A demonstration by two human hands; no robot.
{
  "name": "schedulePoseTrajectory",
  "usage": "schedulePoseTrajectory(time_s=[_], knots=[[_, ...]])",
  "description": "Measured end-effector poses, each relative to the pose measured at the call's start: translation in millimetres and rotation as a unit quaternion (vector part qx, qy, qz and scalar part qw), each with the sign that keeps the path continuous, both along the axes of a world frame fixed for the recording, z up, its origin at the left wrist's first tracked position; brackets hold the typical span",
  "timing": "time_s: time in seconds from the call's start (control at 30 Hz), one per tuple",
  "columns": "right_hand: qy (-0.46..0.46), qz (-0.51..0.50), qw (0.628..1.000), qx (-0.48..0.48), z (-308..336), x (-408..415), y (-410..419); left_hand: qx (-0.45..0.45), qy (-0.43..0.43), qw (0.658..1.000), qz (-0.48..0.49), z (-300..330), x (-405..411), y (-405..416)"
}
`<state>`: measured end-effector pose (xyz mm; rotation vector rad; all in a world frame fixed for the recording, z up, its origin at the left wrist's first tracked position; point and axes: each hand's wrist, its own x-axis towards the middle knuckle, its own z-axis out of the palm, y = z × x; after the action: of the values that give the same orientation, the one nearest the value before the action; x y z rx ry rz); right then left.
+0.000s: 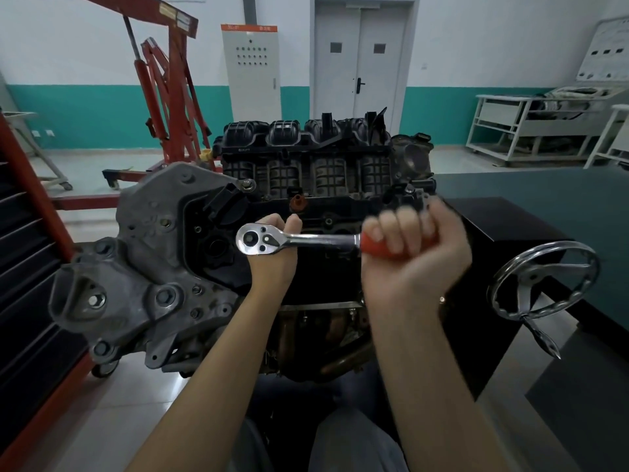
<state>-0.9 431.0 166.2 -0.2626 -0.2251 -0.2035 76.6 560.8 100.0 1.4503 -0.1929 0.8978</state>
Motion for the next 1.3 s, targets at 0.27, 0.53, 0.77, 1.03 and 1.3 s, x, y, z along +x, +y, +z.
schedulePoseTrajectory(time_s=[0.27, 0.53, 0.77, 1.03, 1.3], knots=[[-0.008, -0.009, 0.999, 0.031, -16, -9, -1, 0.001, 0.01, 1.0, -0.007, 4, -2, -3], [-0.008, 0.098, 0.992, -0.084, 38, 40, -16, 0.05, 0.032, 0.998, -0.012, 4, 3, 2], [-0.059, 0.134, 0.989, -0.019, 36, 20, -42, 0.069, -0.082, 0.993, -0.05, 29, -28, -17], [-0.082, 0.088, 0.993, 0.002, 59, 4, -101, 0.069, -0.067, 0.982, -0.162, 47, -30, -72], [-0.071, 0.064, 0.995, 0.01, 42, 20, -109, 0.062, -0.025, 0.99, -0.126, 36, -11, -84]])
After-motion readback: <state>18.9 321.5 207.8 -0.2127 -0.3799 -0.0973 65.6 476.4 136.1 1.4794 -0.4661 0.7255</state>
